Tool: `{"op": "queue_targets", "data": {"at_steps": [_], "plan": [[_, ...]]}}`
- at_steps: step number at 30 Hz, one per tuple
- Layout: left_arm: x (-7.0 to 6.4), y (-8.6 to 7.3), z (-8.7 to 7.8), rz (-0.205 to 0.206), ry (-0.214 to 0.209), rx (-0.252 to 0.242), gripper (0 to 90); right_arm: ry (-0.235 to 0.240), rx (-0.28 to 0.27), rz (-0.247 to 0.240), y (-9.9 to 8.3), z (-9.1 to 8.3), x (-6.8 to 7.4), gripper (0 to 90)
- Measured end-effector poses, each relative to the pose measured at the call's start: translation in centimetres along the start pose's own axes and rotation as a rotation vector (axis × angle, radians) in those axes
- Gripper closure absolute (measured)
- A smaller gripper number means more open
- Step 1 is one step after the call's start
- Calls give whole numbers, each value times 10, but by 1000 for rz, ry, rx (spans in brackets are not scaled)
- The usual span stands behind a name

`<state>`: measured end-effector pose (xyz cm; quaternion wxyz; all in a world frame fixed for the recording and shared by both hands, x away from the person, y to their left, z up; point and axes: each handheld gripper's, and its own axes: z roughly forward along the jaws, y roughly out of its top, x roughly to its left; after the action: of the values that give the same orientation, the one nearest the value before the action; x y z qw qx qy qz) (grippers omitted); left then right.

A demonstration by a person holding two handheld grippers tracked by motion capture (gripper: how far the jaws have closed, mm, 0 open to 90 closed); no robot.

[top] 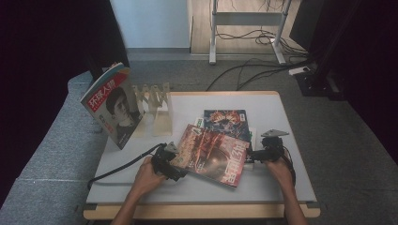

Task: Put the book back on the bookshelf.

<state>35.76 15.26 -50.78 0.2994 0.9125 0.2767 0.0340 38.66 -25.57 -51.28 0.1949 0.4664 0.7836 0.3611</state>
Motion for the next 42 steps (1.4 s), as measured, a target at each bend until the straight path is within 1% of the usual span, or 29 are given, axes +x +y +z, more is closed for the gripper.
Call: {"op": "queue_targets", "data": {"at_steps": [4,7,9,13,19,22,24,27,29,33,34,35,36,38,40,41,42], "plan": [[-5,-5,-2,-3,-22,-8,0,-8,2,13,5,5,-2,37],[-7,-10,-5,-11,-50,-18,0,-20,-1,21,8,10,-2,35],[-9,-13,-6,-15,-62,-25,0,-29,-4,23,10,12,-2,35],[-15,-16,-7,-3,-64,-23,0,-33,-2,33,14,16,-3,29],[-23,-20,-10,13,-101,-15,0,-49,9,34,21,25,-4,19],[-23,-20,-12,21,-115,-11,0,-47,6,39,22,28,-5,19],[-20,-19,-15,24,-128,-15,0,-45,3,39,22,28,-5,24],[-14,-15,-22,21,-115,-41,0,-31,3,32,21,26,-5,28],[-8,-11,-26,17,-88,-67,0,-22,-1,29,21,24,-4,29],[4,-3,-27,4,-69,-107,0,-9,-12,19,20,19,-1,28],[6,-1,-27,7,-64,-101,0,-1,-16,18,20,18,0,28],[6,3,-27,24,-42,-93,0,1,-19,19,19,17,1,28],[6,7,-28,36,-29,-89,0,3,-23,17,18,14,2,28],[7,16,-29,48,-32,-98,0,13,-28,12,17,11,5,28],[8,23,-29,58,-18,-106,0,22,-31,6,15,8,9,28],[11,28,-28,63,-17,-105,0,28,-33,1,14,6,10,28],[12,32,-27,70,-6,-102,0,39,-35,-6,13,4,13,28]]}}
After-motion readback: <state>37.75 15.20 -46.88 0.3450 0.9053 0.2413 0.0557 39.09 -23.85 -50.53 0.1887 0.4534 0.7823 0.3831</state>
